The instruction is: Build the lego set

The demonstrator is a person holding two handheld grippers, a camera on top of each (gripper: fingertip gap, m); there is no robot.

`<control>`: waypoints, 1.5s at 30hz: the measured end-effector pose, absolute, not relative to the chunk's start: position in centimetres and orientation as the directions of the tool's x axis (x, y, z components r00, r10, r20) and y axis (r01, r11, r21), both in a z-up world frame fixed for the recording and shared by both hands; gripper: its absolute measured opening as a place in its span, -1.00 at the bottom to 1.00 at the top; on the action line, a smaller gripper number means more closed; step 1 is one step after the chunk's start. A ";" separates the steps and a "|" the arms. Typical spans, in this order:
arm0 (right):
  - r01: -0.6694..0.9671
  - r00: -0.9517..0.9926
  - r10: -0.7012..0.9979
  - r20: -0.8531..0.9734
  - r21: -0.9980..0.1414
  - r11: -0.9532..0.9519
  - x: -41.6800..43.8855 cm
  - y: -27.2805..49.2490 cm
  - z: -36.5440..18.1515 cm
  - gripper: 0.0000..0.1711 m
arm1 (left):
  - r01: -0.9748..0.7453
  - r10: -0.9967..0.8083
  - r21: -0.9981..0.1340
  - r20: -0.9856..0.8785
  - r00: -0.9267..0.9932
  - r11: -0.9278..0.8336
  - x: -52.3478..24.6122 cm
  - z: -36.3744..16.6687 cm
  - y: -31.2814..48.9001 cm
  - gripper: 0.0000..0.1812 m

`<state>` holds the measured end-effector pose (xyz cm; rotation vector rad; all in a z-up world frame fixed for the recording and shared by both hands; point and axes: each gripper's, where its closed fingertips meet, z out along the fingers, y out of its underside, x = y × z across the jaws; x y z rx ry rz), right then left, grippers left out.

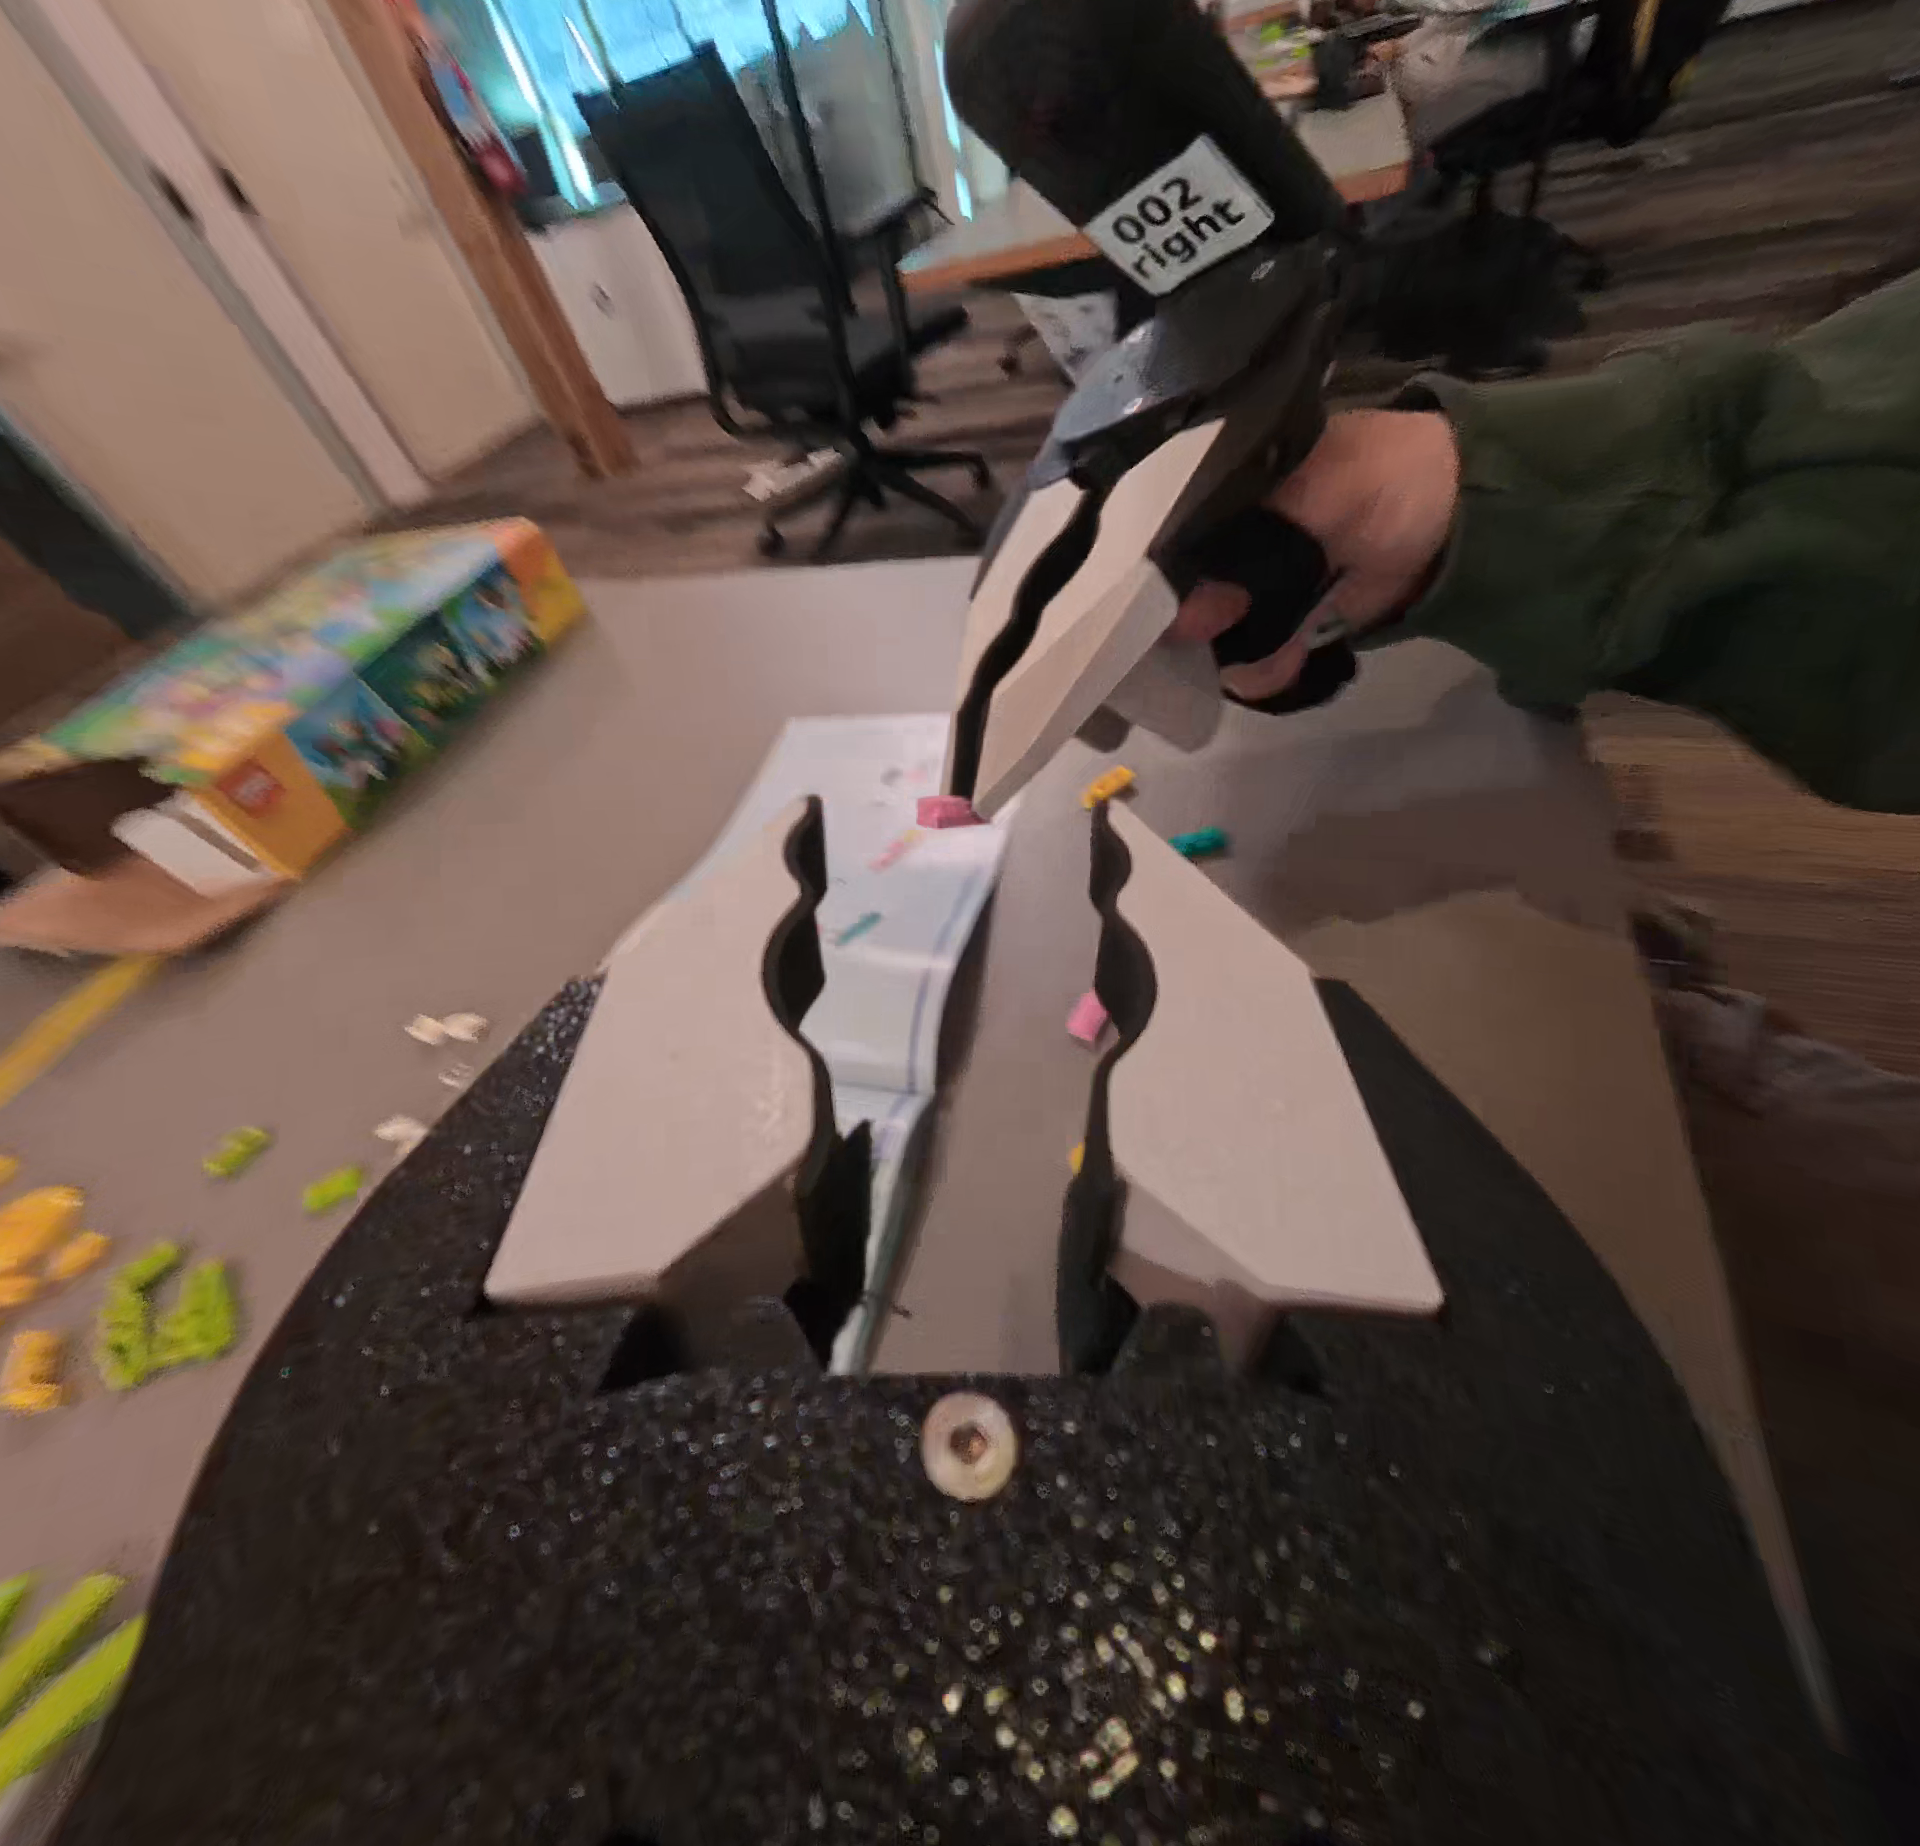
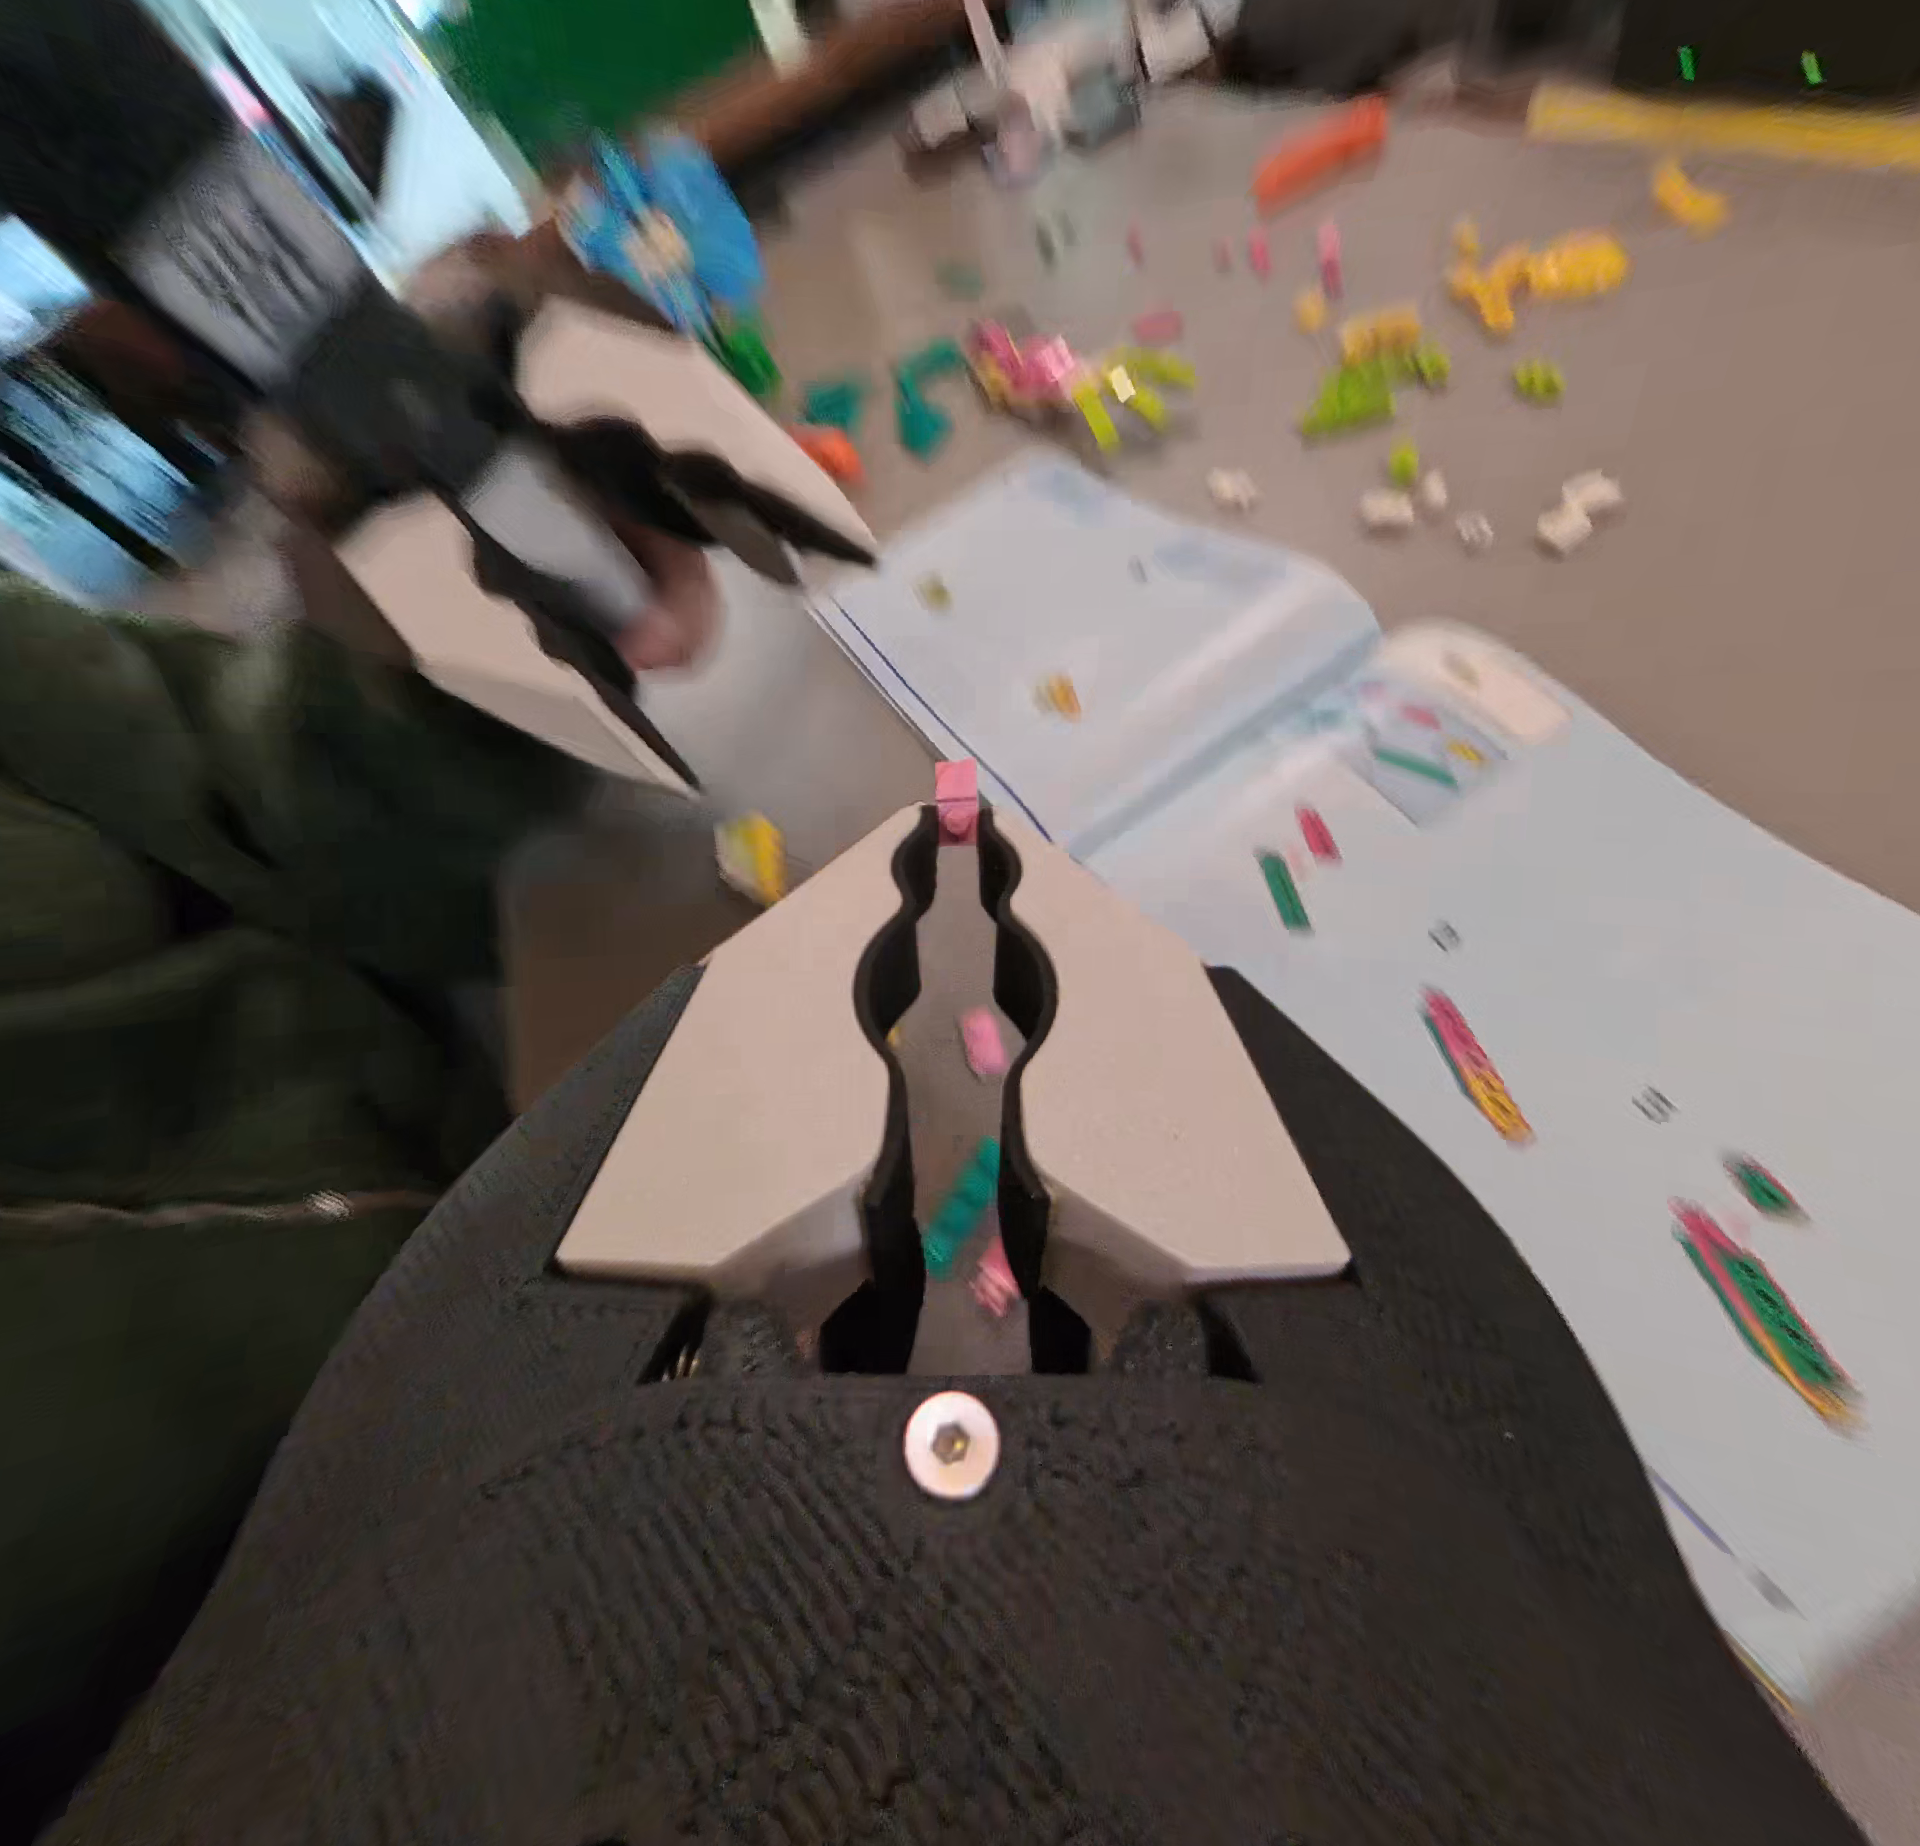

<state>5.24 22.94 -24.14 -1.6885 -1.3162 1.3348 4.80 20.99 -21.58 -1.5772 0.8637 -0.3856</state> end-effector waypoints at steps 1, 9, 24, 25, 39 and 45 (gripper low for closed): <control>0.269 -0.041 0.925 -0.377 -0.896 -0.353 4.9 22.4 -22.9 -0.94 | -0.339 -0.677 -0.939 -0.291 0.676 0.065 4.8 -21.2 21.1 -0.45; 0.015 -0.268 0.906 -0.328 -0.942 -0.337 4.1 19.1 -17.5 -0.94 | -0.004 -0.803 -0.999 -0.029 0.595 0.033 6.3 -18.5 19.1 -0.66; 0.049 -0.313 0.950 0.017 -0.998 0.034 5.0 16.1 -17.5 -0.94 | 0.185 -0.928 -0.983 0.077 0.365 -0.009 6.0 -17.3 16.3 -0.94; 0.074 -0.303 0.953 0.025 -0.996 0.050 4.8 16.2 -17.9 -0.94 | 0.132 -0.920 -0.991 0.037 0.391 0.017 5.8 -17.8 16.4 -0.94; 0.176 -0.133 0.988 -0.080 -0.983 -0.056 0.5 16.7 -19.7 -0.80 | -0.595 -0.621 -0.741 -0.633 0.463 0.312 0.4 -21.5 16.8 -0.95; 0.198 -0.181 0.935 -0.306 -0.942 -0.270 -4.3 15.2 -20.2 -0.83 | -0.721 -0.431 -0.571 -0.807 0.404 0.392 -3.8 -21.0 15.0 -0.94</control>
